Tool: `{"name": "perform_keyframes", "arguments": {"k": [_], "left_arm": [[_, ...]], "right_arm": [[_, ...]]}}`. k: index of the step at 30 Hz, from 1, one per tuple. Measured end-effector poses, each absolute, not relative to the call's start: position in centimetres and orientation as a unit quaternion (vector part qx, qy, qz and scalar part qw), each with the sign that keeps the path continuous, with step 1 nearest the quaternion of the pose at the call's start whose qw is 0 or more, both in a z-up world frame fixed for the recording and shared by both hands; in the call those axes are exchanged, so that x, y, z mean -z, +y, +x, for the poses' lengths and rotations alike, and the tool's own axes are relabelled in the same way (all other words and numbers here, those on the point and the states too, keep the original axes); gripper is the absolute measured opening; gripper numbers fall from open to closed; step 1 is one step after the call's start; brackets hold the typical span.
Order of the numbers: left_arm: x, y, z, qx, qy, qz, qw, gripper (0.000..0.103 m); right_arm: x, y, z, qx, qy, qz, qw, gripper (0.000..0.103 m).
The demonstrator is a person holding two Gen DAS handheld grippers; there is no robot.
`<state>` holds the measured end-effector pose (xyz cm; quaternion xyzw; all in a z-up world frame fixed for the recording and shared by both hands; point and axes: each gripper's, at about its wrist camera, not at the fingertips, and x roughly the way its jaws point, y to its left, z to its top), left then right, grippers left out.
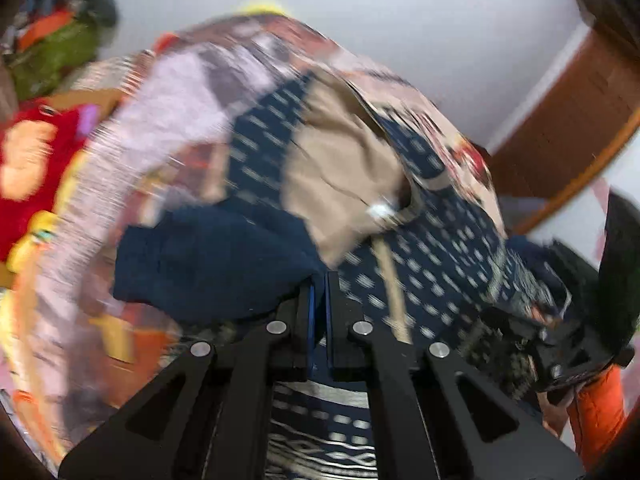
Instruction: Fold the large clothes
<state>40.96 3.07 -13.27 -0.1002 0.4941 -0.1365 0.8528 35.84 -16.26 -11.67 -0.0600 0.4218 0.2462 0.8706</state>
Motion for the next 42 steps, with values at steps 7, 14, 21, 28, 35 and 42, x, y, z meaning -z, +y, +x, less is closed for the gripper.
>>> {"name": "perform_keyframes", "arguments": {"k": [7, 14, 21, 28, 35, 42], "left_arm": [[17.6, -2.7, 38.6, 0.162, 0.523, -0.024, 0.837, 0.003], [15.1, 0.8, 35.9, 0.151, 0.51, -0.01, 0.847, 0.03], [13.3, 11.4, 33.4, 0.042, 0.489, -0.054, 0.87, 0.051], [17.5, 17.9, 31.9, -0.021, 0.516, -0.063, 0.854, 0.051], [20.6, 18.3, 31.5, 0.007, 0.521, -0.074, 0.851, 0.051], [20.6, 19.6, 31.4, 0.02, 0.514, -0.089, 0.853, 0.051]], "right_arm": [[10.4, -17.6, 34.5, -0.243, 0.424, -0.052, 0.871, 0.103], [10.2, -16.2, 33.4, -0.254, 0.433, -0.077, 0.862, 0.103], [9.6, -10.0, 33.1, -0.299, 0.431, -0.101, 0.845, 0.103], [12.4, -1.0, 33.7, -0.337, 0.446, -0.168, 0.812, 0.1], [17.8, 6.9, 34.5, -0.351, 0.457, -0.276, 0.769, 0.086], [21.3, 10.5, 36.4, -0.336, 0.455, -0.31, 0.764, 0.08]]}}
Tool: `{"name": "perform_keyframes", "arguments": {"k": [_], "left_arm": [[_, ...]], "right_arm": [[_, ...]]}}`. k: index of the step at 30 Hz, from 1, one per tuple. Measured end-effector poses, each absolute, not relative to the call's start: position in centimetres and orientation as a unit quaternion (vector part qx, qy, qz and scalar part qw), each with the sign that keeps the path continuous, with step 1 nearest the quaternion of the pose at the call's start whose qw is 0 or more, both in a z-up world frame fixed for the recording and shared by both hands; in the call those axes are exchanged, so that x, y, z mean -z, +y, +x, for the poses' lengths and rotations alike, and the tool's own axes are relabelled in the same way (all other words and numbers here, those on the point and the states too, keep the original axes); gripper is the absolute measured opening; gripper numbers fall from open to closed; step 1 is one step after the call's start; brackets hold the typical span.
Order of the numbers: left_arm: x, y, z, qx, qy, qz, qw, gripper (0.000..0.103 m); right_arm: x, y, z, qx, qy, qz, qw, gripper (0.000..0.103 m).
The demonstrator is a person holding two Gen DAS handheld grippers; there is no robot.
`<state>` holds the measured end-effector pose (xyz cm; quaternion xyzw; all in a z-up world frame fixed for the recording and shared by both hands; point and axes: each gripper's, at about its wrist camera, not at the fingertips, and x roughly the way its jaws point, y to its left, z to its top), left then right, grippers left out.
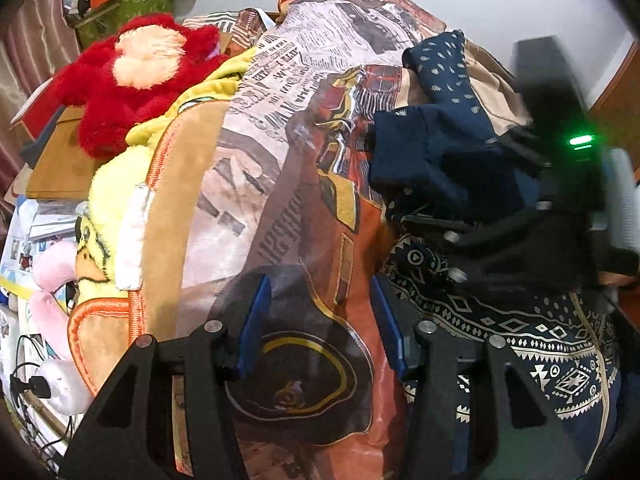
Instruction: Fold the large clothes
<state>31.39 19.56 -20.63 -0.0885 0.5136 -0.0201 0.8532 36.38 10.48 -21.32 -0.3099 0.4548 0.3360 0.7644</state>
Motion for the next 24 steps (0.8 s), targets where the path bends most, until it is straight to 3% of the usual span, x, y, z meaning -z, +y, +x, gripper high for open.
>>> {"name": "perform_keyframes", "arguments": {"k": [2, 4, 7, 9, 11, 24], "left_arm": [[20.6, 19.8, 31.2, 0.022, 0.512, -0.089, 0.854, 0.051], [20.5, 19.7, 31.2, 0.021, 0.51, -0.083, 0.856, 0.051], [20.5, 19.5, 31.3, 0.017, 0.509, -0.075, 0.858, 0.051], [20.6, 19.2, 31.5, 0.014, 0.509, -0.067, 0.858, 0.051], [20.7, 19.0, 31.6, 0.01, 0.51, -0.065, 0.858, 0.051], [19.7, 16.8, 32.9, 0.001, 0.511, -0.081, 0.856, 0.051]], "right_arm": [[22.7, 11.3, 37.2, -0.321, 0.461, -0.326, 0.76, 0.066], [24.0, 11.5, 38.0, -0.304, 0.466, -0.336, 0.76, 0.059], [25.2, 11.3, 39.0, -0.286, 0.477, -0.335, 0.76, 0.032], [25.0, 10.4, 39.5, -0.294, 0.488, -0.302, 0.764, 0.026], [24.4, 9.8, 39.3, -0.303, 0.49, -0.288, 0.765, 0.012], [14.1, -0.3, 35.3, -0.319, 0.441, -0.164, 0.823, 0.009]]}}
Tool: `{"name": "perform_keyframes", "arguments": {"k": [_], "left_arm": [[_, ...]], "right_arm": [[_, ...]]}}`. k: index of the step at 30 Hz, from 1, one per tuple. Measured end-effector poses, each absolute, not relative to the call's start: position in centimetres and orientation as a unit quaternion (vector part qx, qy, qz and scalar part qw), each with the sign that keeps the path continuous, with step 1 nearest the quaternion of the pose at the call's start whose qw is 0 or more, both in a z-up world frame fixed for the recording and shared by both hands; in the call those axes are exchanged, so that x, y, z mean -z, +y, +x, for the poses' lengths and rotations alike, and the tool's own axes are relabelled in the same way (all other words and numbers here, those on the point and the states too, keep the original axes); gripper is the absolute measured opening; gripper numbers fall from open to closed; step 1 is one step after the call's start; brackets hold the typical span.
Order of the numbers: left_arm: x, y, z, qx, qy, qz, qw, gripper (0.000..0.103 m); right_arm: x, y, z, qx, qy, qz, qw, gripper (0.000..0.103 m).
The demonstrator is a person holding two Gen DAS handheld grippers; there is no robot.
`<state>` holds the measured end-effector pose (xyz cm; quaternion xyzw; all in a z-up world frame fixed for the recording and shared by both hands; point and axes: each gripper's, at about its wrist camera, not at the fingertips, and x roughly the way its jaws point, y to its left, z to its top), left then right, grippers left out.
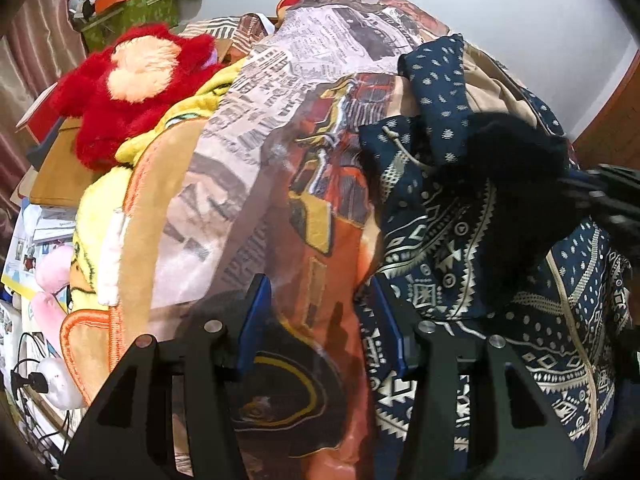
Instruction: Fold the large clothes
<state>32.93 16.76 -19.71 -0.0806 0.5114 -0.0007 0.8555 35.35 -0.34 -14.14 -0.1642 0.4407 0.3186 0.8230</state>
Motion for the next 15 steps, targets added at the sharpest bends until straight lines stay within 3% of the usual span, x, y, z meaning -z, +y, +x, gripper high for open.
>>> {"name": "perform_keyframes", "arguments": {"k": [15], "left_arm": [[23.0, 11.6, 36.6, 0.002, 0.542, -0.052, 0.839, 0.051]], "right_arm": [[9.9, -15.2, 33.6, -0.241, 0.431, -0.062, 0.868, 0.009]]}}
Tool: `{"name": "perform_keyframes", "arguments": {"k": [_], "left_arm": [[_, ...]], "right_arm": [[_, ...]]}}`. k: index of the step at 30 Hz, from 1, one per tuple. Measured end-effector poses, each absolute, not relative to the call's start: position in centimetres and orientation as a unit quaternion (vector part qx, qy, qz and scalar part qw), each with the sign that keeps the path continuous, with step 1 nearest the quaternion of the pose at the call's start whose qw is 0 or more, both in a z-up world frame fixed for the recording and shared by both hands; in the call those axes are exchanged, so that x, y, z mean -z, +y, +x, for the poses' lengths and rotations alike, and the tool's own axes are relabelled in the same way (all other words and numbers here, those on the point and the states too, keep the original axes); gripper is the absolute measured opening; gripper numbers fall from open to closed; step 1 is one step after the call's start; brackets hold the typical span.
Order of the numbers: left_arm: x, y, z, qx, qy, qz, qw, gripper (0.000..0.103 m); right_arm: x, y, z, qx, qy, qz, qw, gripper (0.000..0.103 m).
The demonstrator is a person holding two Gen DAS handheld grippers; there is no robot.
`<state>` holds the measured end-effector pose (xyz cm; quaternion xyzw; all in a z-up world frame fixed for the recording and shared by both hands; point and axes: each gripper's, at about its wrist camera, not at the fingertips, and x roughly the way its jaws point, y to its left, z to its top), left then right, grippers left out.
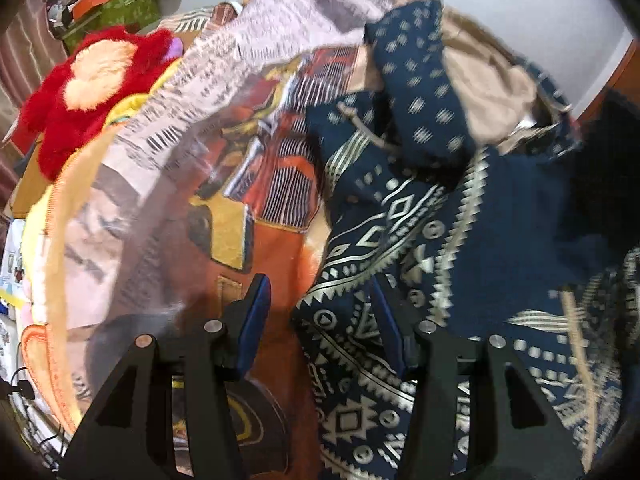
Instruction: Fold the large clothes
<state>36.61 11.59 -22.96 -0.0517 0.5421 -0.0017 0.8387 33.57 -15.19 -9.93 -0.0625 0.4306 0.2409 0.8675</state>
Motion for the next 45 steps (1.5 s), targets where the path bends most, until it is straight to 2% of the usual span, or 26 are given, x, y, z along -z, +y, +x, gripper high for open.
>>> {"name": "perform_keyframes", "arguments": {"k": [3, 9, 16, 18, 20, 24, 26, 29, 31, 36, 38, 40, 41, 42, 44, 45], "left_arm": [[24.7, 11.6, 37.2, -0.017, 0.551, -0.034, 0.834, 0.051], [24.9, 11.4, 37.1, -0.02, 0.546, -0.02, 0.838, 0.051], [21.8, 11.2, 38.3, 0.012, 0.538, -0.045, 0.842, 0.051], [20.4, 10.8, 39.2, 0.023, 0.528, -0.042, 0.848, 0.051], [19.3, 10.3, 40.2, 0.035, 0.521, -0.043, 0.851, 0.051], [17.9, 9.1, 43.9, 0.062, 0.517, -0.057, 0.852, 0.052], [18.2, 8.2, 46.1, 0.073, 0.52, -0.064, 0.849, 0.052], [19.6, 7.5, 49.8, 0.088, 0.536, -0.099, 0.834, 0.053], [20.9, 7.3, 52.0, 0.083, 0.549, -0.118, 0.823, 0.053], [22.8, 6.1, 55.4, 0.068, 0.553, -0.091, 0.825, 0.051], [23.1, 5.9, 56.0, 0.081, 0.551, -0.094, 0.825, 0.028], [23.2, 5.4, 56.7, 0.081, 0.55, -0.085, 0.827, 0.017], [23.1, 5.1, 57.0, 0.079, 0.545, -0.08, 0.831, 0.012], [22.9, 4.8, 57.4, 0.081, 0.543, -0.078, 0.832, 0.011], [21.6, 3.8, 58.6, 0.087, 0.532, -0.071, 0.839, 0.01], [20.3, 3.0, 59.4, 0.091, 0.519, -0.058, 0.848, 0.01]], "right_arm": [[10.0, -18.3, 33.5, -0.215, 0.434, -0.037, 0.874, 0.008], [11.6, -23.3, 33.5, -0.169, 0.45, -0.013, 0.877, 0.008], [15.7, -26.2, 33.7, -0.137, 0.495, -0.032, 0.857, 0.009], [16.5, -26.5, 33.7, -0.131, 0.505, -0.054, 0.851, 0.015], [16.1, -26.9, 33.4, -0.136, 0.501, -0.069, 0.852, 0.028], [13.3, -27.7, 33.7, -0.155, 0.476, -0.068, 0.863, 0.045], [11.5, -28.0, 35.0, -0.166, 0.455, -0.053, 0.873, 0.059], [10.4, -27.1, 38.3, -0.184, 0.447, -0.029, 0.875, 0.062], [10.9, -25.9, 40.9, -0.192, 0.448, -0.027, 0.873, 0.062], [13.3, -22.3, 47.1, -0.207, 0.455, -0.043, 0.865, 0.062], [14.1, -21.3, 49.0, -0.212, 0.455, -0.032, 0.864, 0.062], [15.1, -20.7, 50.8, -0.218, 0.459, -0.013, 0.861, 0.062], [15.5, -20.4, 51.5, -0.218, 0.463, -0.005, 0.859, 0.058], [15.9, -20.1, 52.0, -0.219, 0.465, -0.002, 0.858, 0.052], [16.4, -19.6, 52.5, -0.217, 0.465, -0.012, 0.858, 0.028], [16.6, -19.5, 52.6, -0.213, 0.462, -0.016, 0.861, 0.024]]}}
